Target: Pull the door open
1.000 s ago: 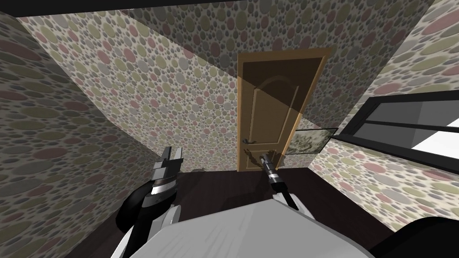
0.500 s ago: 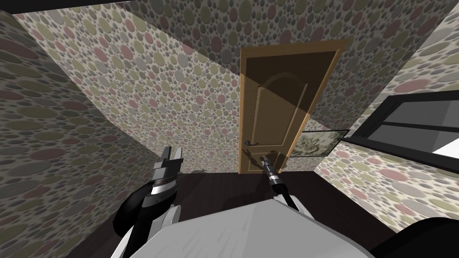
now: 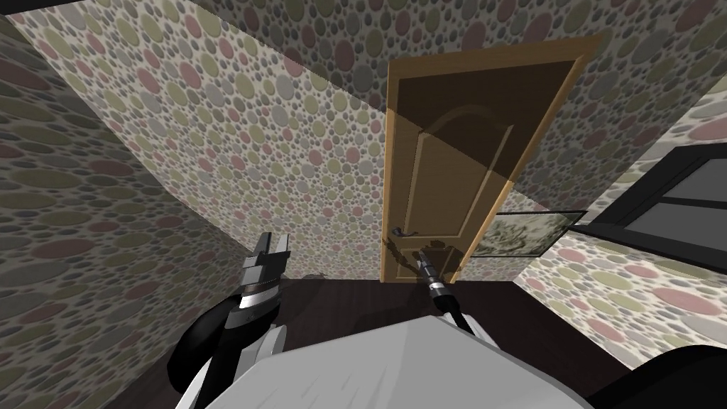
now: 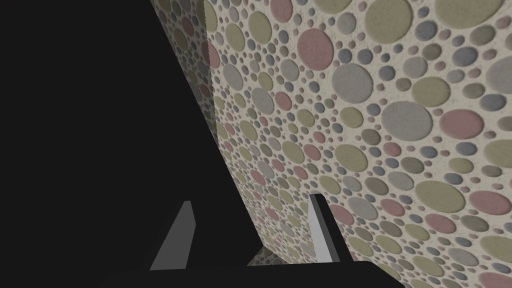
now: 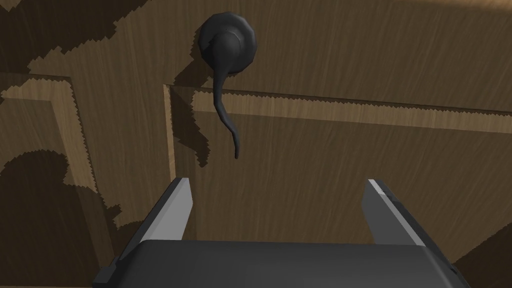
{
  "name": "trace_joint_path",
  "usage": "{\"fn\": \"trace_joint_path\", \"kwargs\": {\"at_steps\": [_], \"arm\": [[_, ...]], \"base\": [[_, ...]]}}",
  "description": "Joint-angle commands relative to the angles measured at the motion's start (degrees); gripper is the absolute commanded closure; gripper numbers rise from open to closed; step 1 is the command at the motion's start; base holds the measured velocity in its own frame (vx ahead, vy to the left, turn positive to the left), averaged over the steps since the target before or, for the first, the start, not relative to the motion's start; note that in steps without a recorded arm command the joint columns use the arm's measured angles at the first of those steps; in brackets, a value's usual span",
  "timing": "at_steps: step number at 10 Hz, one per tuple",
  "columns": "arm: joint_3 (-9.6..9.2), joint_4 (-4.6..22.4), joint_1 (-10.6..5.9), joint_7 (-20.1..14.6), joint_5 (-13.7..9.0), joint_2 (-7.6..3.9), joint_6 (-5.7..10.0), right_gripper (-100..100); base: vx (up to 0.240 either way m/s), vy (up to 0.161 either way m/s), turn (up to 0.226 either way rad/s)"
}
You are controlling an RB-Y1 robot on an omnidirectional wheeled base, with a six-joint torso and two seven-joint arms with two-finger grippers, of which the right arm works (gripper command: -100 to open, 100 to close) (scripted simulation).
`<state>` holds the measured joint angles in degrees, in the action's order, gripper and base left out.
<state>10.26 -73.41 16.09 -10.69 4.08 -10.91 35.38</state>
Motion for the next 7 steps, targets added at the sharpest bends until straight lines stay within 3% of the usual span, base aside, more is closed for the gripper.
{"fn": "trace_joint_path", "kwargs": {"at_steps": [1,5,6,7], "arm": [[0.23,2.2,-0.57,-0.3,0.2,-0.11,0.17,-100],[0.74,6.3,-1.43,-1.3,0.4,-0.65,0.31,-100],[0.7,6.0,-1.44,-1.2,0.4,-0.63,0.52,-100],[1.44,7.4,-1.77,-1.5,-0.1,-1.33,1.1,-100]], "base": [[0.163,-0.014,0.036],[0.159,-0.014,0.037],[0.079,-0.015,0.011],[0.126,0.01,0.106]]}}
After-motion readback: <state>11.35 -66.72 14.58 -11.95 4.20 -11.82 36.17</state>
